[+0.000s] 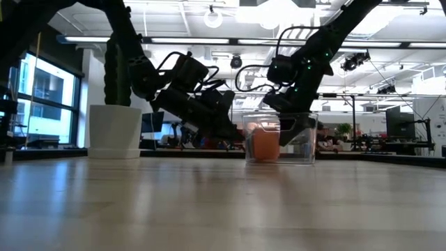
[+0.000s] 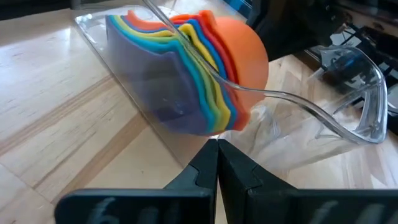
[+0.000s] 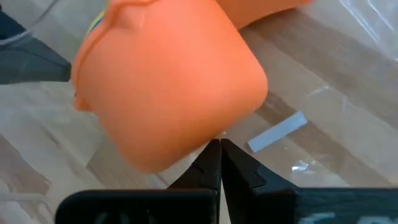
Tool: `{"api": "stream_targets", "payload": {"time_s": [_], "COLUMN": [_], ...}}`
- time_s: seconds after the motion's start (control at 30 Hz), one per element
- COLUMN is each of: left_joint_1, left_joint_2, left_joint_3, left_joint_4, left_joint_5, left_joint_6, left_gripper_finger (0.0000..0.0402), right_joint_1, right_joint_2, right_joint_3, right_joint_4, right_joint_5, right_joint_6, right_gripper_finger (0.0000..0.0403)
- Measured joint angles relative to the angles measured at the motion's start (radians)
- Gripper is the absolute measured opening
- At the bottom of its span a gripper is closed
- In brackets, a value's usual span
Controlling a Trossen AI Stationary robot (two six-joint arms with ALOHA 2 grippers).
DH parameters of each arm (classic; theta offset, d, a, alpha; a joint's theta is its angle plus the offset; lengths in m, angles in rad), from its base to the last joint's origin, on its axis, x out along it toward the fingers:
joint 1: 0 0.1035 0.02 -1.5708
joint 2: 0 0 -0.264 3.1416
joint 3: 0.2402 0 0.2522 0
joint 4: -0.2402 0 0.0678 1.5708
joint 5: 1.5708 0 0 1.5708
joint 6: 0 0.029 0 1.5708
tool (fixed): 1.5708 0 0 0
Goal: Nest measuring cups in basket
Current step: Adjust the stacked measuring cups in the transparent bin
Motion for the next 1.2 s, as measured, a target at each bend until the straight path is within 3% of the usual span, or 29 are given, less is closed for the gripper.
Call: {"api": "stream_targets", "payload": {"time_s": [0.2,0.43,0.6,0.87,1.2], "left_joint_1": [0.0,0.001,0.005,0.006,0.006], "left_joint_2": [0.0,0.0,0.0,0.0,0.0], "left_joint_3": [0.0,-0.001,-0.001,-0.001,-0.001], "left_joint_4": [-0.001,-0.007,-0.008,-0.007,-0.008], "left_joint_5": [0.003,0.009,0.016,0.012,0.012], "left_joint_6": [0.0,0.0,0.0,0.001,0.002], "left_gripper_finger": [0.0,0.0,0.0,0.0,0.0], "right_joint_1": [0.007,-0.037,-0.042,0.044,0.056], "right_joint_2": [-0.002,-0.074,-0.086,0.029,0.162], "right_joint_3": [0.0,0.075,0.15,0.204,0.36], "right_joint_4": [-0.028,-0.218,-0.17,0.049,-0.086], "right_joint_5": [0.003,0.054,-0.032,-0.02,0.045], "right_joint_6": [0.02,-0.082,-0.114,-0.036,-0.108], "right_gripper_finger": [0.0,0.0,0.0,0.0,0.0]}}
